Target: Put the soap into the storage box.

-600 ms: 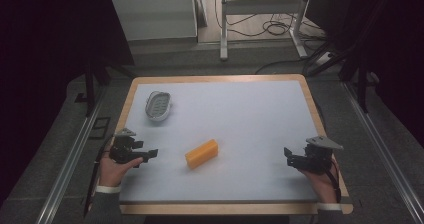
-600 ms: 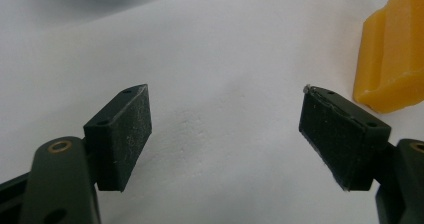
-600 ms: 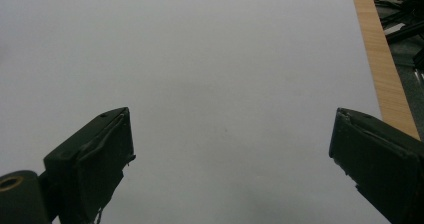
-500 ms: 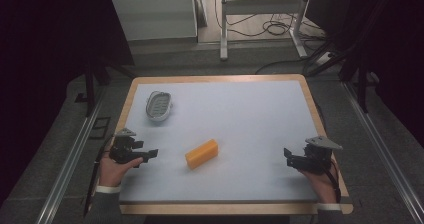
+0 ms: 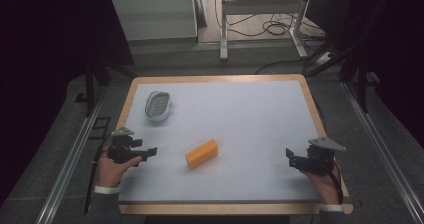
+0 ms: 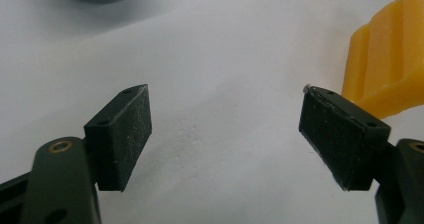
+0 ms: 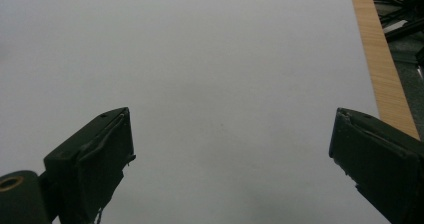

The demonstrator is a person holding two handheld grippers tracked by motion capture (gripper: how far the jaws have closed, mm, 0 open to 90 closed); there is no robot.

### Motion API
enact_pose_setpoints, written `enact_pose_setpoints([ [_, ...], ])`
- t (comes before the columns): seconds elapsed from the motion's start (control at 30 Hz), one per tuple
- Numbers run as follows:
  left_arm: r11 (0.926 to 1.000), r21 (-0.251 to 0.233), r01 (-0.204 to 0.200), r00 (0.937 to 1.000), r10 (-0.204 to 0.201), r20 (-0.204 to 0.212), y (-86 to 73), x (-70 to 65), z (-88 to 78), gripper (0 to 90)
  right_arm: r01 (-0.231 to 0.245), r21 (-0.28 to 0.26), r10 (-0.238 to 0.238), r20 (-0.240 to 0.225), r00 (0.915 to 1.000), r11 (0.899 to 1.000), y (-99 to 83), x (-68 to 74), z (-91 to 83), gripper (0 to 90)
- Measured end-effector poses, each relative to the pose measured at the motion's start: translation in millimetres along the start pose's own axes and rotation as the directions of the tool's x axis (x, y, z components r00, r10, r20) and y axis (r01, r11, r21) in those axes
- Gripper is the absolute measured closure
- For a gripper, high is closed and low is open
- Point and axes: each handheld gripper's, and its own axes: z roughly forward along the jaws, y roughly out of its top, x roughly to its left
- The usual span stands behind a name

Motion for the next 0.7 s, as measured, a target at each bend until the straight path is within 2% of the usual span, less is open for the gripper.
enact_pose_setpoints([
  [0.1, 0.9996, -0.019, 0.018, 0.9997, -0.018, 0.014, 3.0, -0.3, -1.6, 20.8, -0.003, -0.001, 0.003, 0.003, 1.0000, 1.000, -0.2, -0.6, -0.6, 4.1],
  [0.17, 0.9996, -0.025, 0.012, 0.9998, -0.012, 0.015, 6.3, -2.0, -3.4, 20.7, 0.000, -0.004, 0.000, -0.010, 0.9999, 1.000, 0.2, 0.3, -1.5, 4.0],
  [0.2, 0.9998, -0.018, -0.007, 0.9998, 0.007, 0.016, 10.5, -5.1, -4.8, 20.5, 0.000, -0.007, -0.001, -0.016, 0.9999, 1.000, 0.9, 1.0, -2.6, 4.0],
  [0.33, 0.9993, -0.009, -0.038, 0.9992, 0.038, 0.012, 17.7, -10.1, -7.7, 20.3, -0.003, -0.010, 0.003, -0.015, 0.9999, 1.000, 1.3, 0.7, -3.5, 4.1],
  [0.47, 0.9987, -0.005, -0.052, 0.9987, 0.052, -0.002, 23.1, -12.5, -10.9, 20.3, 0.005, -0.005, -0.005, -0.014, 0.9999, 1.000, 0.6, 0.3, -3.1, 4.2],
  [0.7, 0.9967, -0.004, -0.082, 0.9967, 0.082, 0.005, 38.1, -17.3, -20.2, 21.1, 0.027, 0.009, -0.027, -0.028, 0.9993, 1.000, -0.1, 1.6, -2.5, 4.4],
])
